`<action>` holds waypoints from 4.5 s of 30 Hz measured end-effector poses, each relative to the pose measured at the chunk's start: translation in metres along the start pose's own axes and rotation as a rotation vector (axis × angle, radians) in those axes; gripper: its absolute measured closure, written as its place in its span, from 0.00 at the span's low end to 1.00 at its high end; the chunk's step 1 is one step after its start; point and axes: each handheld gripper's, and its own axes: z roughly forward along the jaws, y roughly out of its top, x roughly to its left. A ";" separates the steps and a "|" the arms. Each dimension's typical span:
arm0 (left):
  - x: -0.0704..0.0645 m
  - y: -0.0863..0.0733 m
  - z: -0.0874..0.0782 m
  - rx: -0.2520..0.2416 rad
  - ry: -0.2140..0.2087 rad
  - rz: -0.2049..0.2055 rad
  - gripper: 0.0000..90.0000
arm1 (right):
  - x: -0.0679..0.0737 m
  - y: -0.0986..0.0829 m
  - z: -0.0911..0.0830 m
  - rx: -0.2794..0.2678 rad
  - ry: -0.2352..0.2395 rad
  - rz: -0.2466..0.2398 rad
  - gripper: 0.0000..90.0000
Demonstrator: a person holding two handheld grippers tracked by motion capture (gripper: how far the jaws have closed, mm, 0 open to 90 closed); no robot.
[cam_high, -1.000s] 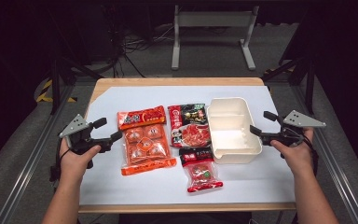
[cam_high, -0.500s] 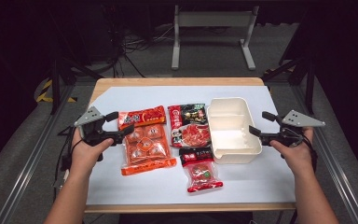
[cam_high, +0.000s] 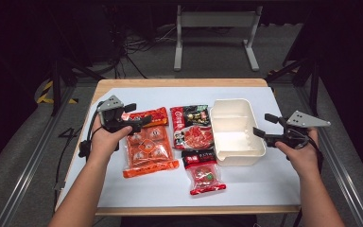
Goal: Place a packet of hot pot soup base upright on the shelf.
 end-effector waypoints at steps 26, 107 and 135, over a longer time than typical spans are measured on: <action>-0.008 0.020 0.069 0.059 -0.052 0.026 0.23 | 0.004 -0.002 -0.020 -0.022 -0.018 -0.013 0.41; 0.001 -0.018 0.156 0.329 0.017 -0.351 0.91 | 0.019 -0.002 -0.028 0.026 -0.031 -0.044 0.37; -0.034 0.023 0.082 0.026 -0.040 -0.220 0.97 | 0.026 0.010 -0.019 0.001 0.018 -0.013 0.41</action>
